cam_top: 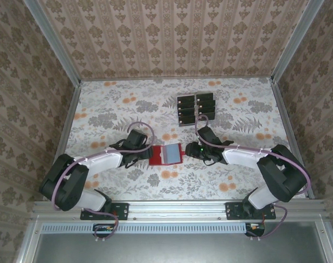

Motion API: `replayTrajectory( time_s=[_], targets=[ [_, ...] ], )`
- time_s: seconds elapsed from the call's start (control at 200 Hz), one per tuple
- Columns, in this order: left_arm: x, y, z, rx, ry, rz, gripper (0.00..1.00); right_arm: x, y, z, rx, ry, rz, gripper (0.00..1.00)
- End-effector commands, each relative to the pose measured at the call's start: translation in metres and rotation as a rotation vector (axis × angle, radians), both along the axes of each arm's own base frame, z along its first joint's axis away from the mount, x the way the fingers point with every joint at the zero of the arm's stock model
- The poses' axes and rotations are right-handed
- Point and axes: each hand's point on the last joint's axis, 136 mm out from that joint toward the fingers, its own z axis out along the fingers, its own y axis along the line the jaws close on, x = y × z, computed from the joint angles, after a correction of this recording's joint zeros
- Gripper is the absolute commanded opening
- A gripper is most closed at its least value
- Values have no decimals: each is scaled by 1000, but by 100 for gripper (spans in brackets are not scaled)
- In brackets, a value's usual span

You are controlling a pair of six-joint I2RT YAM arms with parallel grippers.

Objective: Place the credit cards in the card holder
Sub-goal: Open the card holder at the center of the table.

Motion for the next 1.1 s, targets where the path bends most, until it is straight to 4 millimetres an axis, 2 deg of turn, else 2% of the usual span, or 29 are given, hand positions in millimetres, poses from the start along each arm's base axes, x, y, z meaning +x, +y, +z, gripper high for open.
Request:
replayTrajectory(
  time_s=[0.0, 0.105, 0.11, 0.13, 0.24, 0.385, 0.495, 0.52, 0.645, 0.72, 0.925, 1.09],
  targets=[
    [-2, 9, -5, 125, 26, -30, 60, 3, 3, 22, 21, -21, 31, 50],
    [2, 8, -3, 148, 21, -47, 60, 2, 2, 41, 30, -50, 36, 52],
    [3, 8, -3, 149, 20, -49, 60, 2, 2, 51, 41, -70, 37, 53],
    [3, 7, -2, 154, 20, -54, 60, 2, 2, 55, 43, -79, 39, 53],
    [12, 2, 10, 159, -10, -79, 63, -1, 4, 79, 44, -109, 77, 55],
    [23, -7, 38, 122, -66, -106, 68, -4, 22, 94, 67, -101, 160, 57],
    [21, -14, 54, 71, -86, -113, 69, 1, 37, 98, 92, -90, 200, 58],
    [20, -15, 57, 59, -89, -111, 69, 1, 40, 89, 86, -64, 210, 58],
    [9, -18, 58, 18, -83, -108, 69, 5, 58, 80, 107, -31, 254, 57],
    [0, -17, 53, 11, -69, -102, 69, 7, 65, 72, 108, -9, 273, 57],
    [-22, -13, 25, 29, -16, -83, 68, 10, 78, 52, 105, 36, 298, 57],
    [-29, -5, 8, 98, 6, -68, 65, 11, 82, 39, 98, 59, 304, 55]
  ],
)
